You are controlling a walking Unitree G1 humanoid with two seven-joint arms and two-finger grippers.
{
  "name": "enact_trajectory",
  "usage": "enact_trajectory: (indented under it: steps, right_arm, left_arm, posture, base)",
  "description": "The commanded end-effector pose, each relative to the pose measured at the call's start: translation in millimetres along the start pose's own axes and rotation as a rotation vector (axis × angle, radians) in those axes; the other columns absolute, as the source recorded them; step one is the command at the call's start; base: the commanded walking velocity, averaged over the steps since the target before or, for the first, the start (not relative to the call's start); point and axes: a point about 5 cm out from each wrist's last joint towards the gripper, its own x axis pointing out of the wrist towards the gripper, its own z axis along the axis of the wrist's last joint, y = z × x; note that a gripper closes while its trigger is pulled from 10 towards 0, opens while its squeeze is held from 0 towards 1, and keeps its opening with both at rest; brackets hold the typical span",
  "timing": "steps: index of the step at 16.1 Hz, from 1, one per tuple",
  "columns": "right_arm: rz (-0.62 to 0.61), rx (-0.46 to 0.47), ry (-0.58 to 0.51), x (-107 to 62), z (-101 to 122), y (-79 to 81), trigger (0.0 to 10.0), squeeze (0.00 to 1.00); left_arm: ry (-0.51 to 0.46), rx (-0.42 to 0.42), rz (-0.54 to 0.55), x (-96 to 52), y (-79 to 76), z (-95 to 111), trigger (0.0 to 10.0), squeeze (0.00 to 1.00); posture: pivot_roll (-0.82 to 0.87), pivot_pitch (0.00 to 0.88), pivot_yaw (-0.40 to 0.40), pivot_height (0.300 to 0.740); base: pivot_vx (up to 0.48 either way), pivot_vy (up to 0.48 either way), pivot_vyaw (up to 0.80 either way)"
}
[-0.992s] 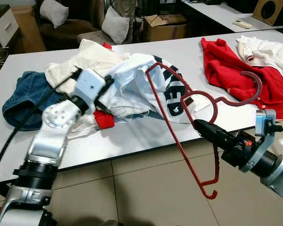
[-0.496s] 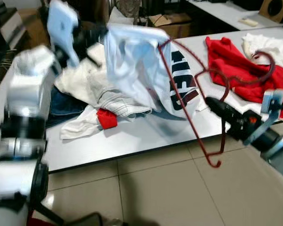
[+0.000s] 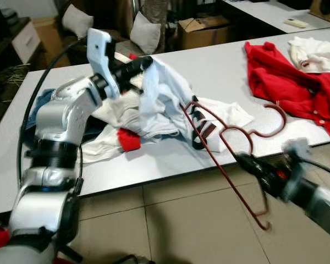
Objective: Hang hanger
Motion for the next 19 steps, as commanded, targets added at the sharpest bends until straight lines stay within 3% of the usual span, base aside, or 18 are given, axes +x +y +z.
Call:
enact_trajectory:
  steps: [1,4,6,8,9,11,13,14,16,19]
  right_arm:
    - [0.042,-0.042,0.012,-5.7,3.0,6.5,10.0,0.0]
    - [0.033,-0.08,0.075,-24.7,-3.4,7.8,10.0,0.0]
    - [0.027,-0.112,0.043,-39.1,7.1,10.3,10.0,0.0]
    - [-0.036,-0.086,-0.112,-49.9,26.6,2.1,10.0,0.0]
    - [-0.058,-0.062,-0.199,-55.9,36.5,-0.9,10.0,0.0]
    - [-0.137,-0.05,-0.285,-62.3,46.2,-8.7,10.0,0.0]
    - [-0.164,-0.025,-0.229,-61.5,37.7,-13.5,10.0,0.0]
    - [-0.049,0.001,-0.161,-54.1,27.2,0.2,10.0,0.0]
    - [0.017,0.028,-0.116,-45.8,20.4,7.8,10.0,0.0]
    - [0.046,0.074,-0.08,-36.5,14.0,10.2,10.0,0.0]
  left_arm:
    - [-0.052,-0.019,0.07,0.2,6.1,8.2,0.0,0.0]
    - [-0.128,-0.099,0.188,0.2,16.8,17.4,0.0,0.0]
    - [-0.113,-0.056,0.227,0.1,21.7,16.1,0.0,0.0]
    - [-0.048,0.011,0.195,-0.4,19.5,7.8,0.0,0.0]
    - [0.034,0.08,0.123,-1.7,14.0,-2.6,0.0,0.0]
    - [0.134,0.145,0.048,-7.1,9.3,-18.1,0.0,0.0]
    - [0.163,0.146,-0.027,-11.5,3.6,-22.5,0.0,0.0]
    - [0.145,0.116,-0.145,-13.2,-10.1,-21.5,0.0,0.0]
    - [0.104,0.08,-0.226,-12.9,-23.2,-16.1,0.0,0.0]
    - [0.015,0.009,-0.166,-8.2,-22.8,-6.6,0.0,0.0]
  posture:
    - [-0.17,0.0,0.127,0.74]
    - [-0.18,0.0,0.133,0.74]
    - [-0.2,0.0,0.135,0.74]
    - [-0.21,0.0,0.137,0.74]
    - [-0.21,0.0,0.137,0.74]
    - [-0.22,0.0,0.134,0.74]
    - [-0.22,0.0,0.126,0.74]
    - [-0.22,0.0,0.117,0.74]
    - [-0.21,0.0,0.107,0.74]
    - [-0.2,0.0,0.096,0.74]
  base:
    - [0.0,0.0,0.0]
    - [0.0,0.0,0.0]
    - [0.0,0.0,0.0]
    - [0.0,0.0,0.0]
    - [0.0,0.0,0.0]
    - [0.0,0.0,0.0]
    - [0.0,0.0,0.0]
    - [0.0,0.0,0.0]
    - [0.0,0.0,0.0]
    - [0.0,0.0,0.0]
